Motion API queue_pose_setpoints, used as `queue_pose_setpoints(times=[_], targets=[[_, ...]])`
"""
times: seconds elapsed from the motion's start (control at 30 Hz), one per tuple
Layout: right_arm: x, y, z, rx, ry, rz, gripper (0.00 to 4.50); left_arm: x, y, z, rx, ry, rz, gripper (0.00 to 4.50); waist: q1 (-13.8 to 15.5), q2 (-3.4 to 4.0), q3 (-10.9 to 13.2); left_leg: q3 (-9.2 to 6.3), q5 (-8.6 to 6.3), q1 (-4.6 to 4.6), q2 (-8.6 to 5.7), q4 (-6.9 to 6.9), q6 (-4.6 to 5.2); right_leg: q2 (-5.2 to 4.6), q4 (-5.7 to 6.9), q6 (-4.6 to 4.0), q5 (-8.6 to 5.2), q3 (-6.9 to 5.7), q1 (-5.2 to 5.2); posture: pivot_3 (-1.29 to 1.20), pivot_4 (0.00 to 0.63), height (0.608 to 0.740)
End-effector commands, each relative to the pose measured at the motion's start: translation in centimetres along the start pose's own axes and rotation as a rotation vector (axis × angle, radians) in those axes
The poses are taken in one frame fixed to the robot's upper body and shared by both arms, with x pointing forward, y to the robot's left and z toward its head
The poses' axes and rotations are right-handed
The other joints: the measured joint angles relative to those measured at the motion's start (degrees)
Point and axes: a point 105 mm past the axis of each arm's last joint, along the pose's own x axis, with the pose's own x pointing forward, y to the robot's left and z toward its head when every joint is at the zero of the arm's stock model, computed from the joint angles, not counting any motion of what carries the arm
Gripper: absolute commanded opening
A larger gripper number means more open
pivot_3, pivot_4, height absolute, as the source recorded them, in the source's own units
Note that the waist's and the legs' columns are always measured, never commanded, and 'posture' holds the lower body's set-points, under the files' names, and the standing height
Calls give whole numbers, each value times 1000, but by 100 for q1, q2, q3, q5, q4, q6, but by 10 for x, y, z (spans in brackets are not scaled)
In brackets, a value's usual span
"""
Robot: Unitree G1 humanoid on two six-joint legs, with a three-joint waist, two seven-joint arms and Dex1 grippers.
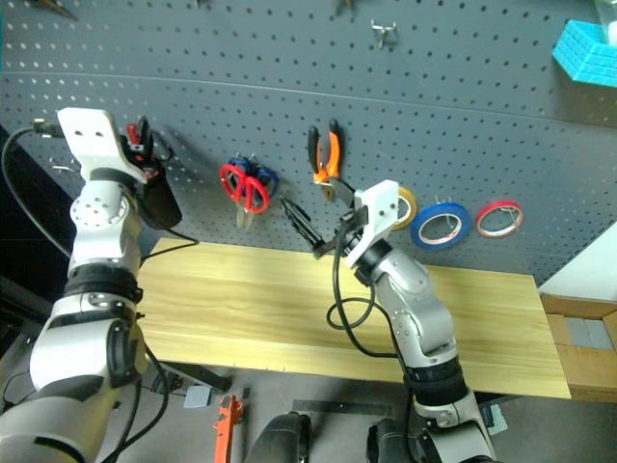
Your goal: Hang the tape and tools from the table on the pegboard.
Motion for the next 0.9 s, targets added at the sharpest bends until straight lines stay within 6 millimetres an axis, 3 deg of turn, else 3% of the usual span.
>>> queue_pose_setpoints(times=[0.03, 0.1, 0.23, 0.4, 0.5, 0.63, 0.7, 0.77, 0.9], targets=[[3, 6, 15, -12, -54, 39, 4500, 2, 5, 16, -7, -57, 20, 3876, 0, 0, 0, 0, 0, 0, 0, 0, 0, 0, 0, 0, 0, -1, 0, 204, 187, 740], [3, 5, 15, -14, -53, 40, 4500, 1, 5, 15, -8, -56, 22, 4429, 0, 0, 0, 0, 0, 0, 0, -1, 0, 0, 0, 0, 0, -1, 0, 203, 184, 740], [3, 3, 16, -25, -51, 43, 4500, -2, 5, 14, -18, -56, 25, 4429, -1, -1, 0, 0, 0, 0, 1, -1, 0, 0, 0, 0, 0, -1, 0, 195, 173, 740], [-3, 2, 21, -59, -46, 58, 4500, -9, -6, 27, -96, -118, -11, 4429, 2, -2, -2, -1, 0, -3, 0, 0, 0, -3, -2, 0, 0, -1, 0, 179, 159, 740], [-16, 0, 27, -98, -26, 60, 4500, -23, -31, 35, -184, -114, -96, 4429, 4, -4, -3, -1, 0, -6, -2, 0, -1, -9, -2, 0, 0, 0, 0, 169, 149, 740], [-45, -12, 17, -201, 78, -42, 4500, -65, -83, 42, -289, -71, -271, 4429, 12, -7, -13, 0, -1, -11, -8, 1, -2, -21, -9, 0, 0, 5, 4, 161, 139, 740], [-64, -19, 5, -224, 143, -107, 4500, -94, -105, 28, -348, 24, -304, 4429, 3, -7, -14, 4, -1, -12, -10, 2, -1, -23, -12, 0, 0, 9, 4, 155, 139, 740], [-86, -32, -9, -200, 223, -233, 4500, -128, -126, 1, -370, 165, -349, 4429, -11, 3, -22, 4, -1, -9, -9, 0, -1, -22, -9, 1, 0, 10, 3, 145, 144, 740], [-132, -63, -36, -159, 356, -517, 4500, -185, -144, -65, -439, 537, -265, 4429, -47, 9, -21, 9, 0, 12, -3, -4, -1, -16, 1, 3, -2, 16, 10, 142, 146, 740]])
